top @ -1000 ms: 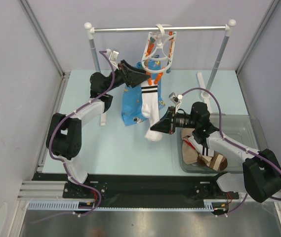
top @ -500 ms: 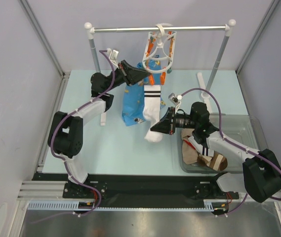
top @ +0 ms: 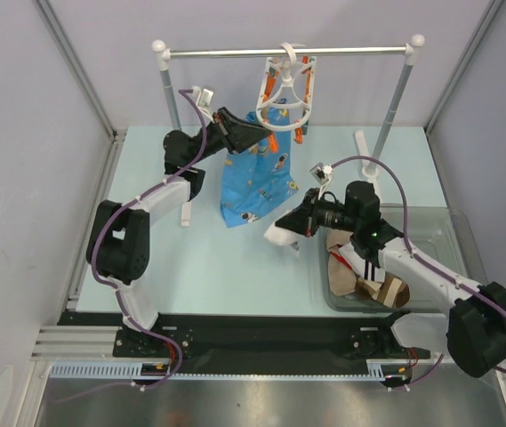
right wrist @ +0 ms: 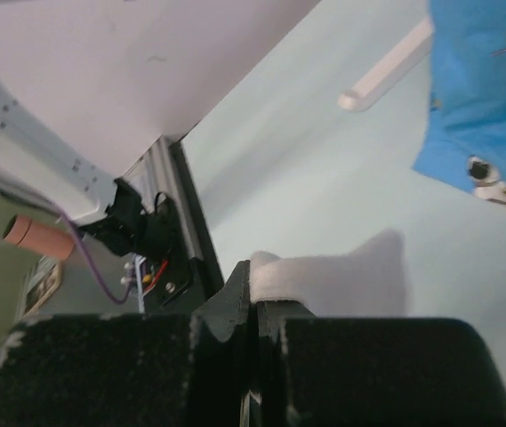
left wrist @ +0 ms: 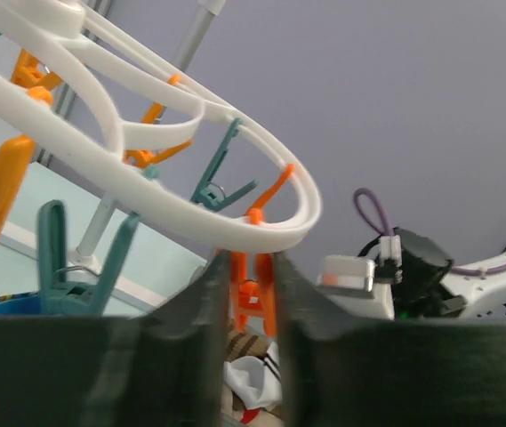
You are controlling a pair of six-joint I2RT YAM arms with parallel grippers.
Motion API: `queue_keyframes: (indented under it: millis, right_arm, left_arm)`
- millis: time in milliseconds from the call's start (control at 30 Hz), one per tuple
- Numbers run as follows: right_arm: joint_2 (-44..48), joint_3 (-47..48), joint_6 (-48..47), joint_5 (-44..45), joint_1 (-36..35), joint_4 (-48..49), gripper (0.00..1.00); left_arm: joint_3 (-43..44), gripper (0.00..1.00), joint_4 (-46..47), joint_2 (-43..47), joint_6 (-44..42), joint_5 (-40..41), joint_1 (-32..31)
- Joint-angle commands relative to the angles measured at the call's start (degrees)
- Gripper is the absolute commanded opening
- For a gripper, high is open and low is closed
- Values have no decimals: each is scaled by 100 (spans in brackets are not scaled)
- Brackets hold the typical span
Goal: Remove the socks clipped to the hanger
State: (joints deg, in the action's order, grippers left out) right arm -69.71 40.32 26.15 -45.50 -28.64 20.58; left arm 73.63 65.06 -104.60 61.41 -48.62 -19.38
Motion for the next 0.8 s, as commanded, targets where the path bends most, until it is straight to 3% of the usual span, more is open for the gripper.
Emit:
queue_keyframes:
  millis: [0, 100, 133, 333, 467, 600, 767]
  right_arm:
    - [554, 626, -207, 1357, 43, -1203, 2]
    - [1002, 785, -207, 2192, 122, -1933, 4]
    - [1090, 846, -190, 2638, 131, -2030, 4]
    - [1434, 2005, 293, 4756, 403, -5058, 0]
    - [1750, 2138, 461, 4980, 1122, -5712, 0]
    - [1750, 2078, 321, 5226, 2552, -6469, 0]
    - [1882, 1052, 592, 5621, 3356, -6541, 0]
  left_arm:
    - [21, 34, -124, 106, -198, 167, -22]
    - [-357, 49, -484, 395, -497, 545, 39]
    - [-427, 51, -755, 457, -576, 616, 65]
    - [-989, 57, -2057, 1274, -1166, 1406, 232]
    - [-1245, 63, -3276, 1836, -1692, 1829, 277]
    - [-1447, 63, -4814, 2408, -2307, 2286, 268]
    - [-1737, 64, -6222, 3399, -2993, 2857, 268]
